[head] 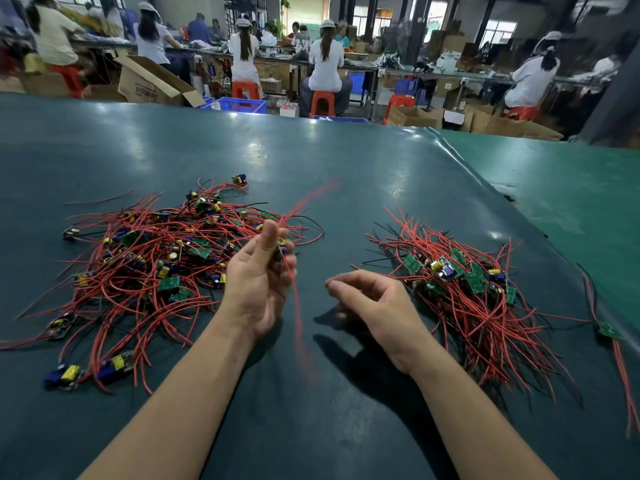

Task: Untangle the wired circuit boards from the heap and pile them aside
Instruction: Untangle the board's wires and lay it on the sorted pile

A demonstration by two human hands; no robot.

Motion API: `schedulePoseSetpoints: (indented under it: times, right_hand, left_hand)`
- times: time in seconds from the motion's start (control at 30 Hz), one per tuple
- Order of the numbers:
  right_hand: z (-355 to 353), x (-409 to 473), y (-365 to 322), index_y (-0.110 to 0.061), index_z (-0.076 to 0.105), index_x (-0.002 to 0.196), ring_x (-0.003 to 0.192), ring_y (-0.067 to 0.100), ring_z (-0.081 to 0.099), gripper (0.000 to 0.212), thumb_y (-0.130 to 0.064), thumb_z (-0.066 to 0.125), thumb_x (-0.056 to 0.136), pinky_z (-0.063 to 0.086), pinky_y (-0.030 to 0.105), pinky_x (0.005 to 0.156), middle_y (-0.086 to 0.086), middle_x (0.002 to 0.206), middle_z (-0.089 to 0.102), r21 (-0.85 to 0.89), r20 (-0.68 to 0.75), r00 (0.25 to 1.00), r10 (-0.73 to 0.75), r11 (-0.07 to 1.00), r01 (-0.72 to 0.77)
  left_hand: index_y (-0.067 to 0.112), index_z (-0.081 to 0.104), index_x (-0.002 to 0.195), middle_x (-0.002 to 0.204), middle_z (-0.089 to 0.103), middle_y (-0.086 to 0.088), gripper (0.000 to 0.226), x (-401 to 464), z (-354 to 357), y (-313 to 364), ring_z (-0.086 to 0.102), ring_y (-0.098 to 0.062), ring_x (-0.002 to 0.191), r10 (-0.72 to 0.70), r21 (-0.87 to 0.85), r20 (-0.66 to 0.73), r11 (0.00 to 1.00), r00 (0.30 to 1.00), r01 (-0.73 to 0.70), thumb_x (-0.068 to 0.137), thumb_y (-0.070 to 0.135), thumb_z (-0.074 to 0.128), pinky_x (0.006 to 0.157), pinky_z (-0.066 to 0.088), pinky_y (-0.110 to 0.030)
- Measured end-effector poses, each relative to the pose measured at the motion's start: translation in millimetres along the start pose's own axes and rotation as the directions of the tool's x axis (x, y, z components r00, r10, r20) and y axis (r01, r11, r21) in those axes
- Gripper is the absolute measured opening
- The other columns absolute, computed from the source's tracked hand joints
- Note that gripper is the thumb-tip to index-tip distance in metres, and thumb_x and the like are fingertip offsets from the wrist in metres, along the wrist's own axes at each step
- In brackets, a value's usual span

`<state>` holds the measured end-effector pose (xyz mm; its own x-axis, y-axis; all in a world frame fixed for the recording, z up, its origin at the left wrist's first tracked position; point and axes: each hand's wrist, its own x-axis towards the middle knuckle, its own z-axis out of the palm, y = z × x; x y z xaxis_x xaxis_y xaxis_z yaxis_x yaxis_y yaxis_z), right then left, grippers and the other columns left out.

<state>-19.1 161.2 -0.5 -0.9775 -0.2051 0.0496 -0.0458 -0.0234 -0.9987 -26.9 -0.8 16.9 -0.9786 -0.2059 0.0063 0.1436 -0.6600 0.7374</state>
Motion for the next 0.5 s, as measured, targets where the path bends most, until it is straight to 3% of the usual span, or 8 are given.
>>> schedulePoseSetpoints:
  times: [0.03, 0.13, 0.27, 0.4, 0.5]
  right_hand:
    - [0, 1, -1, -0.014, 0.075, 0.085, 0.058, 0.009, 0.056, 0.004, -0.016, 0.072, 0.085, 0.051, 0.02, 0.056, -0.002, 0.069, 0.066, 0.05, -0.019, 1.0, -0.022, 0.999, 0.023]
    - [-2, 2, -2, -0.016, 0.079, 0.091, 0.052, 0.009, 0.045, 0.031, -0.04, 0.073, 0.072, 0.04, 0.02, 0.05, -0.001, 0.064, 0.057, 0.233, 0.036, 0.999, -0.024, 0.972, 0.015]
    - [-3, -1, -3, -0.014, 0.079, 0.089, 0.039, 0.005, 0.026, 0.029, -0.038, 0.069, 0.075, 0.023, 0.015, 0.039, -0.008, 0.046, 0.038, 0.245, 0.013, 1.0, 0.0, 0.969, -0.003]
    - [-6, 4, -4, -0.011, 0.075, 0.077, 0.034, 0.005, 0.025, 0.023, -0.02, 0.062, 0.093, 0.02, 0.013, 0.037, -0.01, 0.042, 0.041, 0.244, -0.062, 0.997, 0.039, 0.969, -0.023]
    - [-6, 4, -4, -0.009, 0.074, 0.082, 0.033, 0.004, 0.033, 0.028, -0.015, 0.053, 0.099, 0.026, 0.014, 0.036, -0.01, 0.043, 0.047, 0.232, -0.056, 0.998, 0.04, 0.972, -0.026]
  left_hand:
    - [0.01, 0.062, 0.084, 0.057, 0.06, 0.004, 0.037, -2, 1, -3, 0.048, -0.003, 0.04, -0.013, 0.076, 0.027, 0.997, 1.0, 0.011, 0.065, 0.042, 0.067, 0.039, 0.038, -0.013]
    - [0.011, 0.071, 0.075, 0.055, 0.059, 0.001, 0.029, -10, 4, -13, 0.044, -0.006, 0.035, -0.086, 0.284, 0.155, 0.958, 0.984, 0.039, 0.071, 0.039, 0.065, 0.035, 0.033, -0.013]
    - [0.014, 0.069, 0.067, 0.059, 0.064, -0.005, 0.026, -18, 3, -24, 0.05, -0.012, 0.038, -0.194, 0.528, 0.316, 0.849, 0.929, -0.003, 0.068, 0.04, 0.072, 0.038, 0.037, -0.016]
    - [0.001, 0.066, 0.09, 0.065, 0.063, -0.003, 0.039, -17, 3, -22, 0.051, -0.011, 0.043, -0.311, 0.539, 0.337, 0.838, 0.889, 0.089, 0.081, 0.039, 0.064, 0.04, 0.04, -0.017]
    - [0.009, 0.072, 0.084, 0.069, 0.065, 0.001, 0.018, -18, 4, -23, 0.054, -0.011, 0.052, -0.362, 0.451, 0.359, 0.874, 0.86, 0.18, 0.082, 0.024, 0.062, 0.048, 0.044, -0.018]
